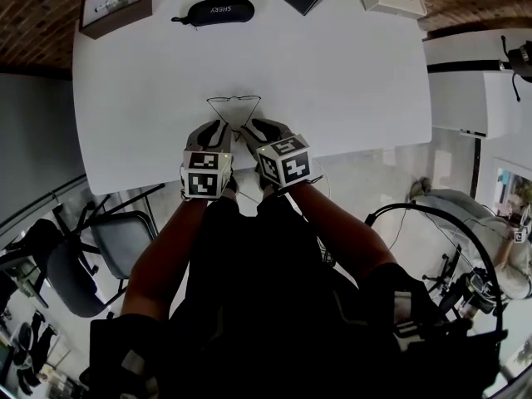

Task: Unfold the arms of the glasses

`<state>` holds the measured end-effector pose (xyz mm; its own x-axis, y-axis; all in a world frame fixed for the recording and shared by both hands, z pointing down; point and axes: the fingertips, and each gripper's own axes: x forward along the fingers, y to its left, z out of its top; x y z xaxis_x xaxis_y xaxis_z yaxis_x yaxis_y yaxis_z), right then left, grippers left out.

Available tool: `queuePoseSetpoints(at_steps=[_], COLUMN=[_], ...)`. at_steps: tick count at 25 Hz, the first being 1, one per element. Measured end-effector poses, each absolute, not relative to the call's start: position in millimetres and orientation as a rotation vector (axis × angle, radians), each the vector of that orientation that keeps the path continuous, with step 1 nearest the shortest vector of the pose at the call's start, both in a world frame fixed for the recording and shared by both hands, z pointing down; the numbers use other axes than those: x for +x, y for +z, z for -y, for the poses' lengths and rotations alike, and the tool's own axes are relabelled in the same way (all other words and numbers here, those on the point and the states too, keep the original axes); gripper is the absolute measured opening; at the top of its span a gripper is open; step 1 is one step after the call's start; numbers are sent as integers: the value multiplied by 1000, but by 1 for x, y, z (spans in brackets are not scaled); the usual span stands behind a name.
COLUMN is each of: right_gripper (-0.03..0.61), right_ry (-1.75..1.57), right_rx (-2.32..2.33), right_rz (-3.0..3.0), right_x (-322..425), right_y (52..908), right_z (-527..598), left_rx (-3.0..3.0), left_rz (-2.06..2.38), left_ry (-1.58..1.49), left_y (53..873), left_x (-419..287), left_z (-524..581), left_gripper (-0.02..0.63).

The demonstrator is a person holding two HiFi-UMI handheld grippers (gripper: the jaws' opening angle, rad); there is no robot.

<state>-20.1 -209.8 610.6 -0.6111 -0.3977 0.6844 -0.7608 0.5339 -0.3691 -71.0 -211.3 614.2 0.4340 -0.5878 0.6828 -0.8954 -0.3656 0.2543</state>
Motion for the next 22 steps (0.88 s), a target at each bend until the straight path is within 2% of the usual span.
queuePoseSetpoints(at_steps=[14, 22], right_gripper=[92, 92], right_ry=[1007, 1031], right_rx=[1021, 1004], right_rz=[2171, 2165], right_x=[-25, -22], right_y=[612, 613], right_z=[215, 216], left_rx=[1960, 1954], left_rz=[1286, 1253], left_ry=[586, 684], left_y=[614, 623], left_x=[-71, -65], left_z=[224, 225], left_gripper=[116, 126])
